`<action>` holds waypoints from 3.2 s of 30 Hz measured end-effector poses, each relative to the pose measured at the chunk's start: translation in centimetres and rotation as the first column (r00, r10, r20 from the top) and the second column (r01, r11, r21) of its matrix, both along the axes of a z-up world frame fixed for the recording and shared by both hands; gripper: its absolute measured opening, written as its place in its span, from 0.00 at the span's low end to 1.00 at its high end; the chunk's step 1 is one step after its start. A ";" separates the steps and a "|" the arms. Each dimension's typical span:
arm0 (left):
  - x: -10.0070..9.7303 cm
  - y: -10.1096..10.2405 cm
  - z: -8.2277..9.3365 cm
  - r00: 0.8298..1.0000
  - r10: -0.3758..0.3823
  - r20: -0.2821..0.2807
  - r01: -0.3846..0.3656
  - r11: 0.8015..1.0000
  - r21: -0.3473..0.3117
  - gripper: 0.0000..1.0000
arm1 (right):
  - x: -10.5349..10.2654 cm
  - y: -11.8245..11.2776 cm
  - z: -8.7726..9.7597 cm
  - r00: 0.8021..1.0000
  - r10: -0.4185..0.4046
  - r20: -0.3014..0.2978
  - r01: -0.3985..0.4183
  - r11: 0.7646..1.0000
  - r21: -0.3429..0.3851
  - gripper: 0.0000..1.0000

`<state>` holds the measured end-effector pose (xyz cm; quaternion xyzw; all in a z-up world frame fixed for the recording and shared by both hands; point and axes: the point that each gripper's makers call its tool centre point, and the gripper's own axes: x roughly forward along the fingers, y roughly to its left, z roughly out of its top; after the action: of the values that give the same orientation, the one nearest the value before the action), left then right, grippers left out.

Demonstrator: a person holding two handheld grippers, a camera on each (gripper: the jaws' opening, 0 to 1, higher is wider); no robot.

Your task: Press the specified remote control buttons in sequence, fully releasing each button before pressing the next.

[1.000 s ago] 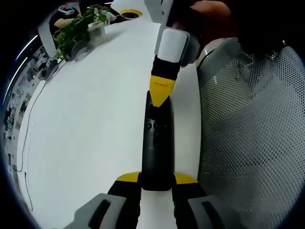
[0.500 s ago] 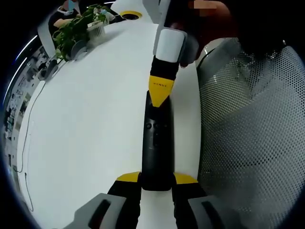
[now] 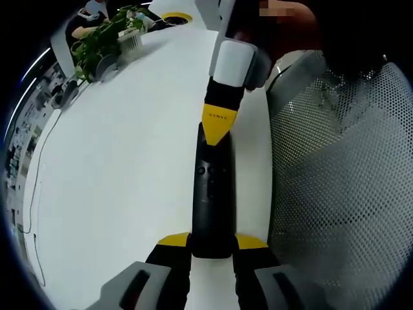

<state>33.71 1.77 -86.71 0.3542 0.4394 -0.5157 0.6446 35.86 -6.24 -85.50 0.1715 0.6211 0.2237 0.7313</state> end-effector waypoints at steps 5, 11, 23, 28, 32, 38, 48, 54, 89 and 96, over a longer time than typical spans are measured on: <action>0.0 0.0 0.0 1.000 -0.001 0.001 0.001 1.000 -0.004 0.25 | 0.0 0.1 0.1 1.000 0.005 -0.005 -0.005 1.000 -0.005 0.00; 0.0 0.0 0.0 1.000 0.001 0.002 -0.001 1.000 -0.008 0.25 | 0.0 0.0 0.0 1.000 0.014 -0.006 -0.014 1.000 -0.012 0.00; 0.0 0.0 0.0 1.000 0.001 0.000 -0.001 1.000 -0.009 0.25 | -0.2 -0.1 0.0 1.000 0.022 0.002 -0.022 0.999 -0.027 0.00; 0.0 0.0 0.0 1.000 0.001 -0.002 -0.001 1.000 -0.008 0.25 | -0.1 -0.2 -0.1 1.000 0.016 0.013 -0.015 1.000 -0.017 0.00; 0.0 0.0 0.0 1.000 0.001 -0.002 -0.001 1.000 -0.008 0.25 | 0.0 -0.2 -0.1 1.000 -0.006 -0.004 0.006 1.000 0.001 0.00; 0.0 0.0 -0.1 1.000 0.000 -0.003 -0.001 1.000 -0.011 0.25 | -0.1 -0.2 -0.1 1.000 -0.013 -0.013 0.013 1.000 0.007 0.00; 0.0 0.0 0.0 1.000 0.000 -0.002 0.000 1.000 -0.017 0.25 | -0.1 -0.2 0.0 0.999 -0.022 -0.033 0.023 1.000 0.012 0.00; 0.0 0.0 0.0 1.000 0.001 -0.001 -0.001 1.000 -0.017 0.25 | 0.1 -0.1 0.4 1.000 -0.016 -0.010 0.016 1.000 0.015 0.00; 0.0 0.0 0.0 1.000 0.001 0.000 -0.001 1.000 -0.015 0.25 | 0.5 1.4 0.0 0.999 0.011 0.047 -0.012 1.000 0.017 0.00; 0.0 0.0 0.0 1.000 0.001 -0.001 -0.001 1.000 -0.012 0.25 | 0.6 1.3 -0.1 0.999 -0.014 0.042 0.013 1.000 0.026 0.00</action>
<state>33.69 1.79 -86.72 0.3498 0.4366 -0.5183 0.6468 36.41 -4.92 -85.59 0.1806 0.6013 0.2303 0.7435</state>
